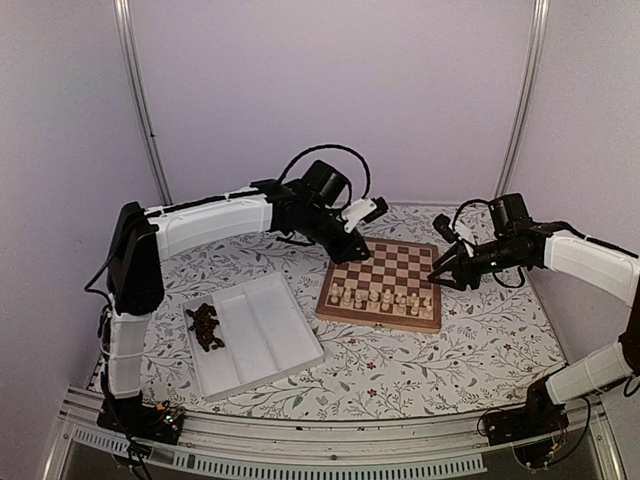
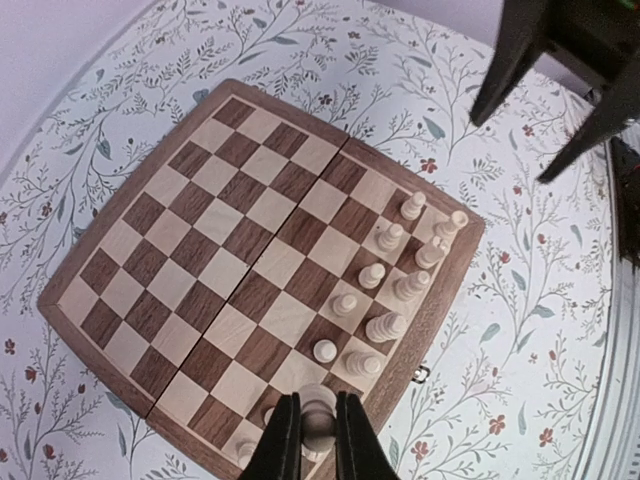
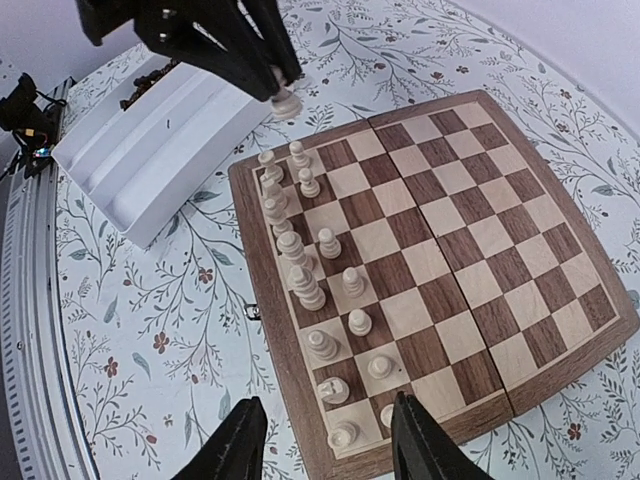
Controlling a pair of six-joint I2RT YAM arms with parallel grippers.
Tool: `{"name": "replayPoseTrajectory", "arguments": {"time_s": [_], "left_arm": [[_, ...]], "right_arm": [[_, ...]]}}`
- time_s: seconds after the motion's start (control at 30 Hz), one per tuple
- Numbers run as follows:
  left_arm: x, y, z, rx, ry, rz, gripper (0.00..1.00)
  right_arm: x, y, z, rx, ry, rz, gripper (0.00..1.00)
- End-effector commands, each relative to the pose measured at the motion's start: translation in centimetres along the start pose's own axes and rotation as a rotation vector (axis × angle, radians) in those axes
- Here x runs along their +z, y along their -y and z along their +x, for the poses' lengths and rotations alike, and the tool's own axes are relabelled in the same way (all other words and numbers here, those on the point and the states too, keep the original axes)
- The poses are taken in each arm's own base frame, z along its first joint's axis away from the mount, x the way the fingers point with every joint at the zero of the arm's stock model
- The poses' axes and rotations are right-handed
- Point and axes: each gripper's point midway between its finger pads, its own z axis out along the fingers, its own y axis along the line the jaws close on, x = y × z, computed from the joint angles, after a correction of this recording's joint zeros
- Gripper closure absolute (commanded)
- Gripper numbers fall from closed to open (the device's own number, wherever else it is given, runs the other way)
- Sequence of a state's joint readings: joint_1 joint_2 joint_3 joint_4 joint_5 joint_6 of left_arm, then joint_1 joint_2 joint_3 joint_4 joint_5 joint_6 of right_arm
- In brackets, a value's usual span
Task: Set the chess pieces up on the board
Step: Place the chess piece on the chessboard.
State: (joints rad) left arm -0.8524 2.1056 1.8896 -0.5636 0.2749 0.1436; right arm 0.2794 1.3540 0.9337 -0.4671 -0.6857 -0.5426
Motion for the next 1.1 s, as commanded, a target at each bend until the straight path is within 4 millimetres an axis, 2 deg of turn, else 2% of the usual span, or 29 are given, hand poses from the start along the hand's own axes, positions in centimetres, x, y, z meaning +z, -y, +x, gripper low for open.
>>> {"name": "replayPoseTrajectory", "arguments": {"time_s": [0.0, 0.3, 0.83, 1.07], "left_arm": [[1.4, -2.1, 2.3, -0.031, -0.112, -0.018, 0.95], [4.2, -2.7, 4.4, -0.044, -0.190, -0.017, 0.95], [7.1, -1.3, 6.5, -0.015, -0.251, 0.025, 0.94], [8.6, -0.3, 7.3, -0.008, -0.269, 0.059, 0.94]], "right_arm": [[-0.9, 0.5, -1.3, -0.058, 0.064, 0.073, 0.54], [0.0, 0.5, -1.1, -0.048, 0.062, 0.035, 0.53], [1.5, 0.8, 0.2, -0.008, 0.019, -0.013, 0.53], [1.5, 0.9, 0.2, -0.014, 0.017, -0.006, 0.53]]}}
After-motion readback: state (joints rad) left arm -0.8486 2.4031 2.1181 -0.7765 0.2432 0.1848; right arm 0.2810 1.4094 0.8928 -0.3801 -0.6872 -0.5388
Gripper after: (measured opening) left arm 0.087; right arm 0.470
